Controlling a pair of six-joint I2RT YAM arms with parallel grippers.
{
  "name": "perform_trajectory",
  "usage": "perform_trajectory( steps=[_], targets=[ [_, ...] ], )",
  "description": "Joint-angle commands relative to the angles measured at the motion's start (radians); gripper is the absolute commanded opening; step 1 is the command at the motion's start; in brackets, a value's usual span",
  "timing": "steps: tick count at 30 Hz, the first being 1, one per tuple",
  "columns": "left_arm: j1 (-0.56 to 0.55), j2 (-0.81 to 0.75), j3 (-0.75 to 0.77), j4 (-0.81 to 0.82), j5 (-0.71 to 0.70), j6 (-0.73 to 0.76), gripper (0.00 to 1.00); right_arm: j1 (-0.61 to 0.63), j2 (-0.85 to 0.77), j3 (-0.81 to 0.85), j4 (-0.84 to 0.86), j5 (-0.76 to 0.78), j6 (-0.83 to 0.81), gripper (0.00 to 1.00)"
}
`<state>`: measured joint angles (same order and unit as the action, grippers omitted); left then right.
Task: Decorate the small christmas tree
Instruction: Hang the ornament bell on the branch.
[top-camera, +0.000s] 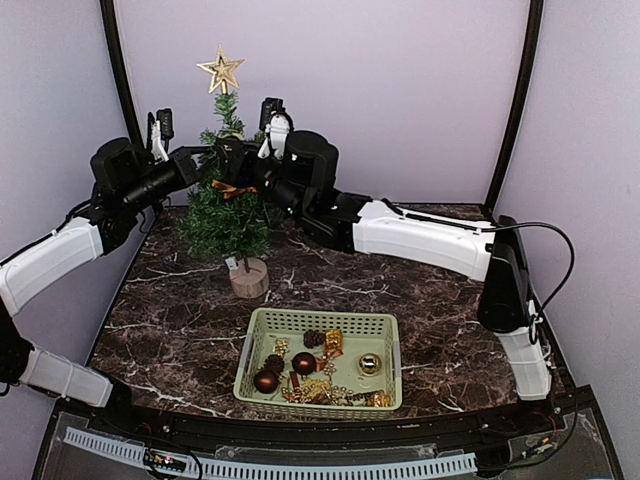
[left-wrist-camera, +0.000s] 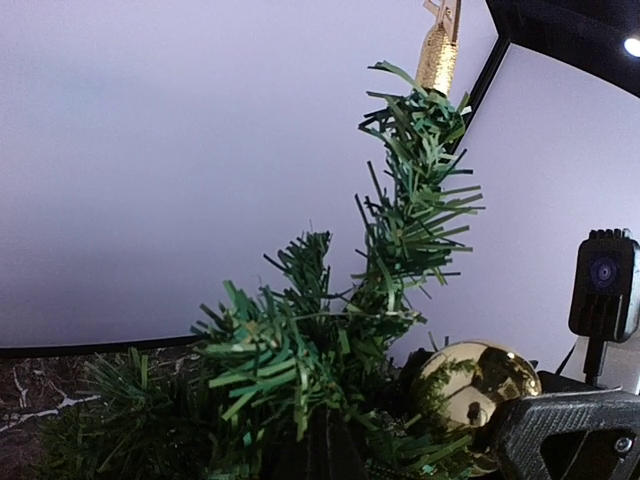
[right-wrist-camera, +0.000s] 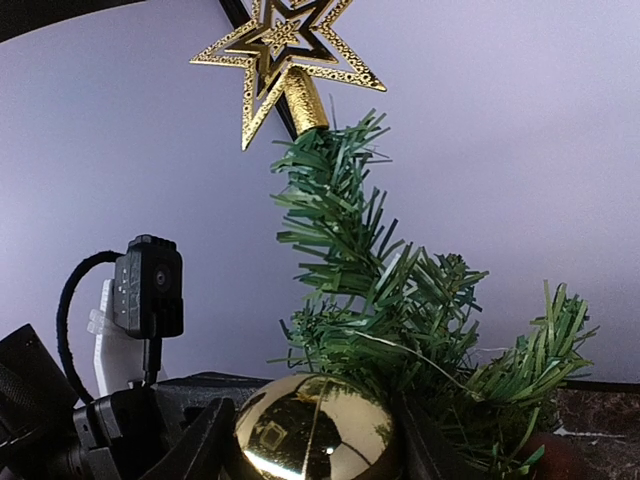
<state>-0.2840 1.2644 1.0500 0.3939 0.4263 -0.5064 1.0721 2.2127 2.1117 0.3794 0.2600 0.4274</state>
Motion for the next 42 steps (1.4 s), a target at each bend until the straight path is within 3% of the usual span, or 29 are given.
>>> perform_trajectory(
  steps=[1,3,4,6,15,22,25,34,42],
  targets=[
    [0.005,-0.047,-0.011,-0.001,-0.010,0.022,0.00,-0.008,-0.003,-0.021,0.039,0.005,0.002,0.46],
    [0.005,-0.062,-0.016,-0.007,-0.014,0.023,0.00,-0.009,-0.018,-0.038,0.049,-0.002,0.005,0.48],
    [0.005,-0.083,-0.026,-0.017,-0.014,0.025,0.01,-0.006,-0.053,-0.080,0.070,-0.011,0.007,0.57],
    [0.005,-0.086,-0.027,-0.022,-0.009,0.026,0.02,-0.007,-0.073,-0.105,0.082,-0.016,0.007,0.63],
    [0.005,-0.086,-0.026,-0.021,0.015,0.020,0.05,0.006,-0.150,-0.203,0.122,-0.012,-0.008,0.77],
    [0.005,-0.105,-0.035,-0.031,0.011,0.022,0.14,0.011,-0.190,-0.254,0.148,0.006,-0.015,0.86],
    [0.005,-0.122,-0.040,-0.039,0.005,0.025,0.22,0.015,-0.203,-0.264,0.153,0.003,-0.016,0.89],
    [0.005,-0.162,-0.051,-0.064,-0.006,0.040,0.34,0.020,-0.238,-0.298,0.176,-0.015,-0.024,0.89],
    [0.005,-0.280,-0.082,-0.149,-0.038,0.092,0.64,0.035,-0.371,-0.403,0.182,-0.037,-0.063,0.92]
  ],
)
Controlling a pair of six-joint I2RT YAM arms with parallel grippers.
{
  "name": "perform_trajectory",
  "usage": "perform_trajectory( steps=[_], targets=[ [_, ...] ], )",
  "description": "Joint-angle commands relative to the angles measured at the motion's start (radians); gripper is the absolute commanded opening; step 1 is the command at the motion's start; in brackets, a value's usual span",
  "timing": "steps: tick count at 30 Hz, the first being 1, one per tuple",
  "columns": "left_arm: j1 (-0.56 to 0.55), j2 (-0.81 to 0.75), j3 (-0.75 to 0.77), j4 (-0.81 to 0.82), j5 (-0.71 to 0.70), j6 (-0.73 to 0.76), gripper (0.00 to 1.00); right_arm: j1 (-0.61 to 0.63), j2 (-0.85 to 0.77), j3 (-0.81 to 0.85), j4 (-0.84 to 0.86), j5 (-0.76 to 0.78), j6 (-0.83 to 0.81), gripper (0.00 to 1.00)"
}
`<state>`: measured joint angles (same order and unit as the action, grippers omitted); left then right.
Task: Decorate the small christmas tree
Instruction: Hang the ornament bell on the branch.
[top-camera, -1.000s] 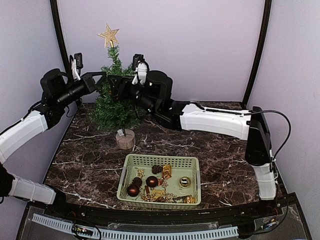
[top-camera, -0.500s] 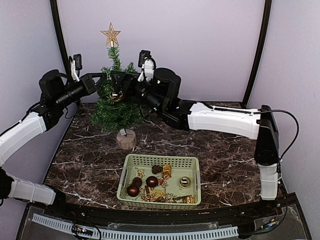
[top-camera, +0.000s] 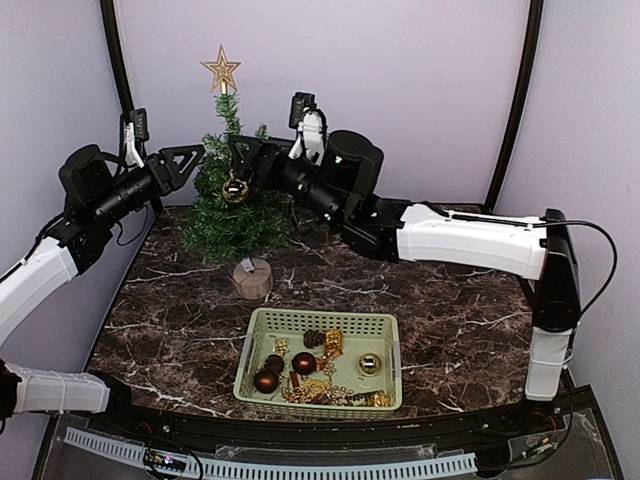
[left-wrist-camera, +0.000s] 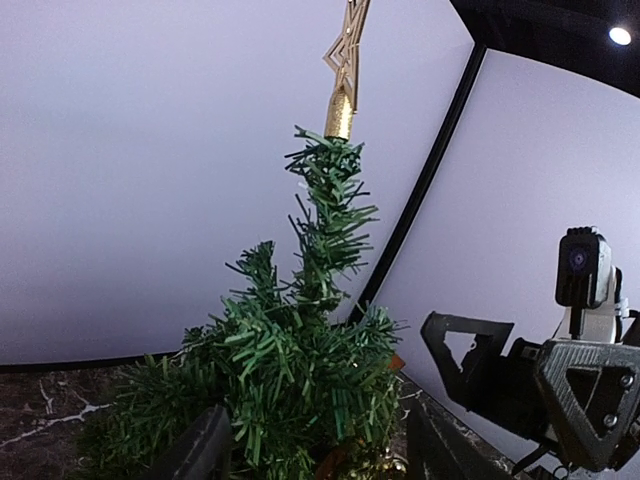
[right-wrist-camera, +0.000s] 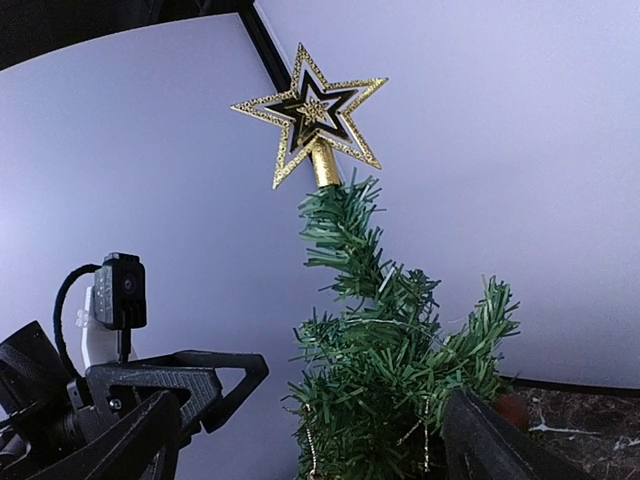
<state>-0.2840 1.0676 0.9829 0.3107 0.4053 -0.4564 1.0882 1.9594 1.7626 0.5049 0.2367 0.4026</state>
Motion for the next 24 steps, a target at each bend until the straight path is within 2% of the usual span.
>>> perform_trajectory(
  steps=[1,5,9,12,16,20,24],
  targets=[
    [0.005,-0.114,-0.019,-0.087,-0.021,0.048,0.66,0.022,-0.147,-0.079,0.046,-0.016,-0.053,0.93],
    [0.005,-0.216,-0.059,-0.263,-0.026,0.065,0.68,0.026,-0.280,-0.179,-0.090,-0.013,-0.071,0.92],
    [0.003,-0.321,-0.168,-0.414,-0.018,0.025,0.69,0.023,-0.437,-0.354,-0.354,0.096,-0.021,0.91],
    [0.002,-0.397,-0.308,-0.468,0.001,-0.026,0.68,0.007,-0.532,-0.482,-0.599,0.186,0.087,0.91],
    [0.000,-0.470,-0.461,-0.465,0.022,-0.111,0.70,-0.010,-0.640,-0.660,-0.823,0.209,0.271,0.91],
    [0.000,-0.421,-0.568,-0.347,0.040,-0.212,0.72,-0.018,-0.696,-0.806,-0.836,0.182,0.360,0.91],
    [0.003,-0.311,-0.659,-0.142,0.040,-0.263,0.72,-0.053,-0.697,-0.894,-0.676,0.097,0.394,0.87]
  ],
)
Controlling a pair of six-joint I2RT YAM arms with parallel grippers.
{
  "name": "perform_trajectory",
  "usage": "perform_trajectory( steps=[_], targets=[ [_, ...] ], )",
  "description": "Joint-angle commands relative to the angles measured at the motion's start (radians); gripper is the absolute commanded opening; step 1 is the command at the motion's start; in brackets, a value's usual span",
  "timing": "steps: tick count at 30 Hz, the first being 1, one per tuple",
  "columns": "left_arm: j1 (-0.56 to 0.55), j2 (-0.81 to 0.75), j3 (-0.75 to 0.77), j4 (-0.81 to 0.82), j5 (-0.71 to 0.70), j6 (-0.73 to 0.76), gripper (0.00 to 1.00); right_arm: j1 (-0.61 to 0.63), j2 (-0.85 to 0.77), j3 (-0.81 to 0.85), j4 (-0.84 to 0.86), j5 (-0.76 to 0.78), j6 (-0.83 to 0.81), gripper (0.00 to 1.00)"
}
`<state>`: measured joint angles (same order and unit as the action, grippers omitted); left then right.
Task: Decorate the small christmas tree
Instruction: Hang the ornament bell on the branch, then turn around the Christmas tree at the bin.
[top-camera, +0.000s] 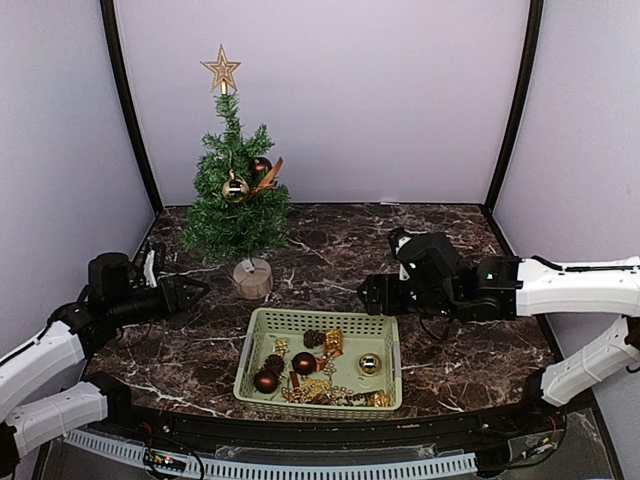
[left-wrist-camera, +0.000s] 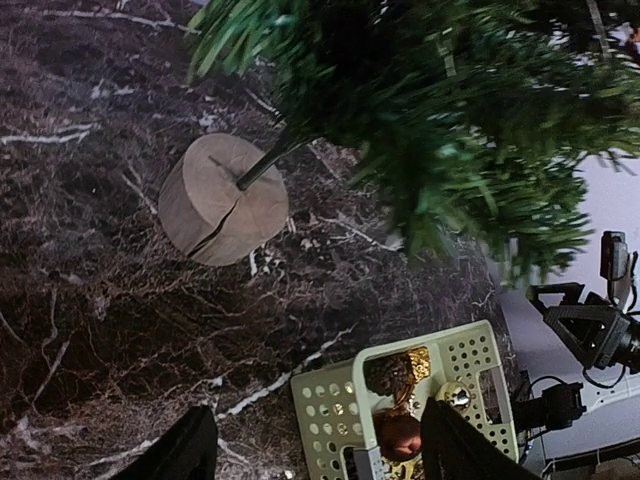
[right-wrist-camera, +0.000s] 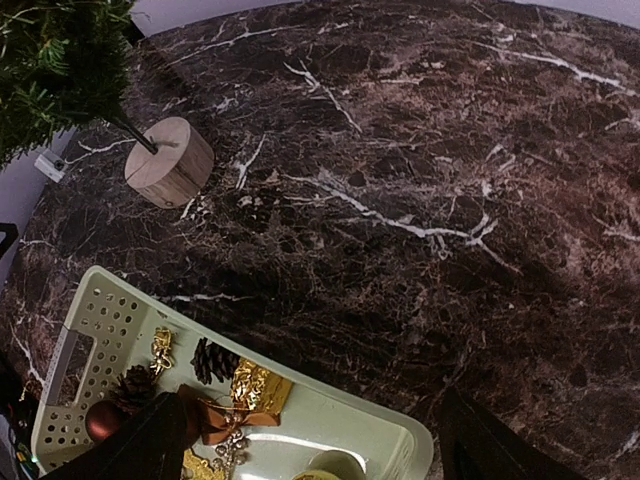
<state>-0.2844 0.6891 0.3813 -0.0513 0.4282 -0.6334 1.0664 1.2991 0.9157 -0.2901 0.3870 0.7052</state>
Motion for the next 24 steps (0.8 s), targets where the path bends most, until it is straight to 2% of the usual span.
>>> perform_trajectory(
  steps=[1,5,8,12,19,24],
  targets=[
    [0.005,0.104,-0.075,0.255,0.011,-0.090,0.72,-0.036,-0.030,-0.053,0.154,-0.059,0.086,0.87],
    [0.046,0.225,-0.099,0.397,-0.019,-0.117,0.70,-0.084,0.065,-0.005,0.226,-0.107,0.045,0.85],
    [0.133,0.325,-0.126,0.583,0.034,-0.166,0.67,-0.119,0.169,0.053,0.284,-0.157,0.008,0.79],
    [0.190,0.528,-0.084,0.721,0.091,-0.172,0.62,-0.163,0.302,0.143,0.391,-0.248,-0.012,0.72],
    [0.216,0.750,0.021,0.803,0.119,-0.132,0.54,-0.199,0.570,0.383,0.450,-0.381,-0.002,0.56],
    [0.216,0.890,0.107,0.843,0.159,-0.130,0.50,-0.217,0.713,0.500,0.483,-0.476,0.043,0.49]
  ],
)
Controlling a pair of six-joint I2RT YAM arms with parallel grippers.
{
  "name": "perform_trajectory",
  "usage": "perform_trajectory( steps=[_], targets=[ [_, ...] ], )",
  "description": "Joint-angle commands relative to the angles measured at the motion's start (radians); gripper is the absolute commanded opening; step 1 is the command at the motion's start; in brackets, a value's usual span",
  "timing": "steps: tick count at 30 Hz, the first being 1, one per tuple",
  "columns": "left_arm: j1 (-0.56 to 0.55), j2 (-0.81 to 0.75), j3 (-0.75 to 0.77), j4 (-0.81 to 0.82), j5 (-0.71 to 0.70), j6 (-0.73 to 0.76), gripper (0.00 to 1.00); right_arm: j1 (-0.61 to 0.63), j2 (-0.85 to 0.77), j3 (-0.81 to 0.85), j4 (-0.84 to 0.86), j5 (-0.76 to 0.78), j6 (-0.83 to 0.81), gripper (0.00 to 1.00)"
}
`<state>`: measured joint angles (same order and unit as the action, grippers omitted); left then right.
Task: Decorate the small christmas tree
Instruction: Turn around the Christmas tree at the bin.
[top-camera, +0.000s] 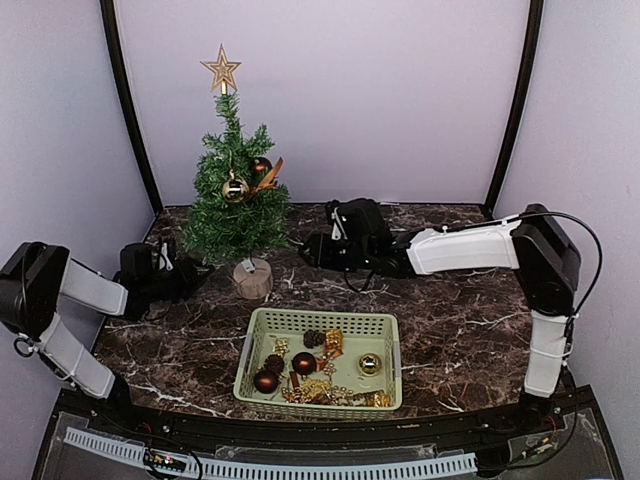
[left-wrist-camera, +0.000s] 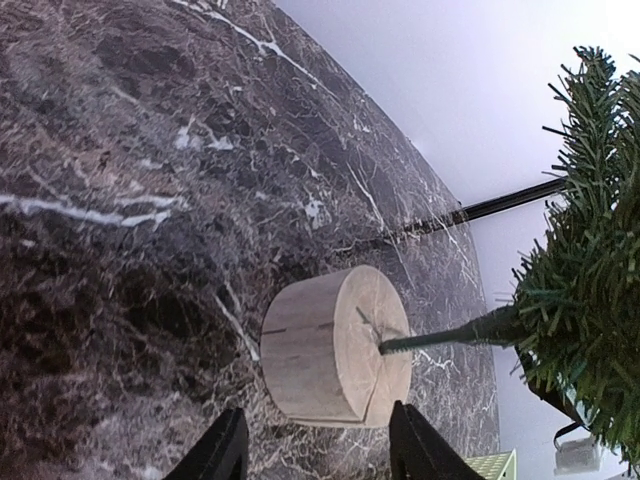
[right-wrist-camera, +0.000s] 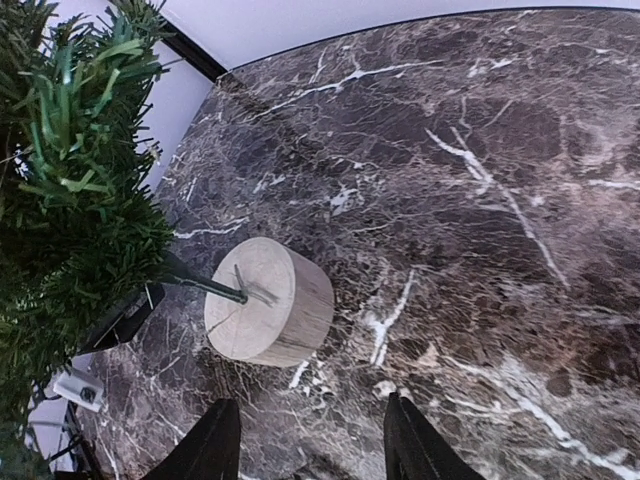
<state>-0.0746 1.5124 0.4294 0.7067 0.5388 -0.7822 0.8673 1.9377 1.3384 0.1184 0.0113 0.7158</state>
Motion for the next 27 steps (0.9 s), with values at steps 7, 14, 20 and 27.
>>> perform_trajectory(
  steps=[7,14,20,27],
  targets=[
    [-0.025,0.200,0.146,0.146,0.076,0.001,0.45,-0.028,0.234,0.226,0.070,-0.184,0.049,0.44],
    [-0.059,0.314,0.214,0.169,0.077,-0.014,0.46,-0.033,0.325,0.311,0.062,-0.247,0.076,0.55],
    [-0.087,0.366,0.252,0.173,0.098,-0.018,0.48,-0.032,0.395,0.378,0.067,-0.298,0.103,0.56],
    [-0.117,0.378,0.259,0.160,0.092,-0.010,0.48,-0.032,0.457,0.437,0.070,-0.344,0.121,0.49]
  ],
)
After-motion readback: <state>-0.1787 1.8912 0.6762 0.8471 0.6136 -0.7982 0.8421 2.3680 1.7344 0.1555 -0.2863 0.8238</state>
